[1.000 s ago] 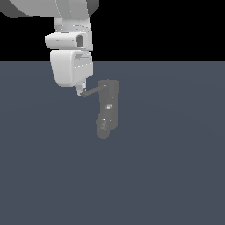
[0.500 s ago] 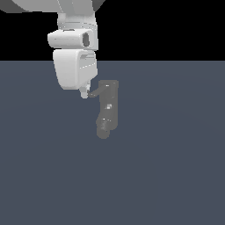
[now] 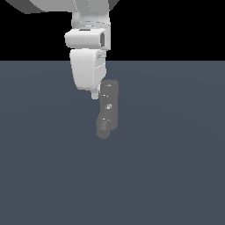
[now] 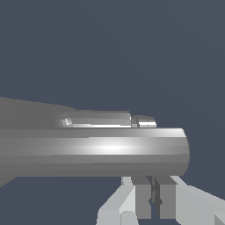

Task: Turn on the faucet by rotating a designated handle.

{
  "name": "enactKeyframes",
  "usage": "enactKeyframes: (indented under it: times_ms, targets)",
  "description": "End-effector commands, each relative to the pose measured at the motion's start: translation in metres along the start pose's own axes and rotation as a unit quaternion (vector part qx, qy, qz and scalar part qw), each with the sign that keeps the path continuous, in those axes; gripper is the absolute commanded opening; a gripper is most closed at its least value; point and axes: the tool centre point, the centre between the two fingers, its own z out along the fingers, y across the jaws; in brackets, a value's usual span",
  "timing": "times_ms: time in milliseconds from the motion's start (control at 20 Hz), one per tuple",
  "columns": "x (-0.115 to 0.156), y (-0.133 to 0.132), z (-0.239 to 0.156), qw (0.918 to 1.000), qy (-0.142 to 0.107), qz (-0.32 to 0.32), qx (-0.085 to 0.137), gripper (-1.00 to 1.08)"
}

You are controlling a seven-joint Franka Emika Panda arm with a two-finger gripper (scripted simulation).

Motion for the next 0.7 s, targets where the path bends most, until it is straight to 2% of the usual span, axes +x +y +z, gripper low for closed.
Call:
enactKeyframes:
  times_ms: [0,500,550,600,650]
  targets:
    - [0.022,-0.001,0.0,1.0,0.0,0.008,0.0,-1.0]
    - [0.08,-0.001,-0.001,1.0,0.001,0.009,0.0,-1.0]
    - [0.08,-0.001,-0.001,1.0,0.001,0.009,0.0,-1.0]
    - [0.061,-0.002,0.0,1.0,0.0,-0.005,0.0,-1.0]
    - [0.065,-0.005,0.0,1.0,0.0,-0.005,0.0,-1.0]
